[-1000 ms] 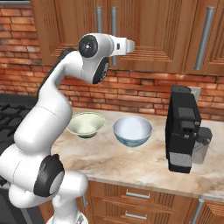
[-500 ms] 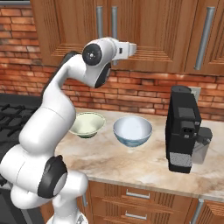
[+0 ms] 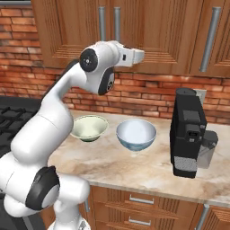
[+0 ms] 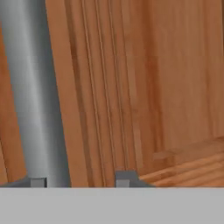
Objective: Open the cabinet. Pick the bowls from the counter and place them in the cabinet. Then close the cabinet.
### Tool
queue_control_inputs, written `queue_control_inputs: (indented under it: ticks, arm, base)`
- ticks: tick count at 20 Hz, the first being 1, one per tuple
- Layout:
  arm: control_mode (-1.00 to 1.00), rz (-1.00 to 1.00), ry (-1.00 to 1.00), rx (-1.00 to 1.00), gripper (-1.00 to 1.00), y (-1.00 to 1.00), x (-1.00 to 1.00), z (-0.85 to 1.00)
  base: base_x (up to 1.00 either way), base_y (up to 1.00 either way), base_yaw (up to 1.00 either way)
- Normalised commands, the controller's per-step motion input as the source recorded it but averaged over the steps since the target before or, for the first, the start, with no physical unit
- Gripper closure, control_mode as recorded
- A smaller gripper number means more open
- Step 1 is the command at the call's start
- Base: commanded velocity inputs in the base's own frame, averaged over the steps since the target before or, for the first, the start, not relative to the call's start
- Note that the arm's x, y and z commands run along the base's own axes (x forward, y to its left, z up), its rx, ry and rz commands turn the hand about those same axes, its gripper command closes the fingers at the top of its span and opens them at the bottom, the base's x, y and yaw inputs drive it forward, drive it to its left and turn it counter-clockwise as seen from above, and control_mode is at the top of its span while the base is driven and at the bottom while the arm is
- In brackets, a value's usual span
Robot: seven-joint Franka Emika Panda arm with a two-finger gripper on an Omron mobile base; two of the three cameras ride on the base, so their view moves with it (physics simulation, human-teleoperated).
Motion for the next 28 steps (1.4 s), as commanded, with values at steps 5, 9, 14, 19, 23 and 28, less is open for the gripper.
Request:
queue_control_inputs:
  ticks: [5,9,14,19,23,28]
  arm:
    - [-1.00,-0.16,-0.03,0.27,1.00,-1.00,-0.75,-0.02]
    - [-1.00,-0.13,0.07,0.51,1.00,-1.00,-1.00,0.00]
    - [-1.00,-0.04,0.01,0.50,1.00,-1.00,-1.00,0.00]
    - [-1.00,0.00,-0.15,0.41,1.00,-1.00,-1.00,-0.23]
    - [-1.00,0.00,-0.29,0.31,1.00,-1.00,-1.00,-0.22]
    - [-1.00,0.01,-0.33,0.27,1.00,-1.00,-0.95,-0.27]
  base:
    - [0.00,0.00,0.00]
    - [0.00,0.00,0.00]
    - [0.00,0.00,0.00]
    - [0.00,0.00,0.00]
    - [0.00,0.00,0.00]
    - [0.00,0.00,0.00]
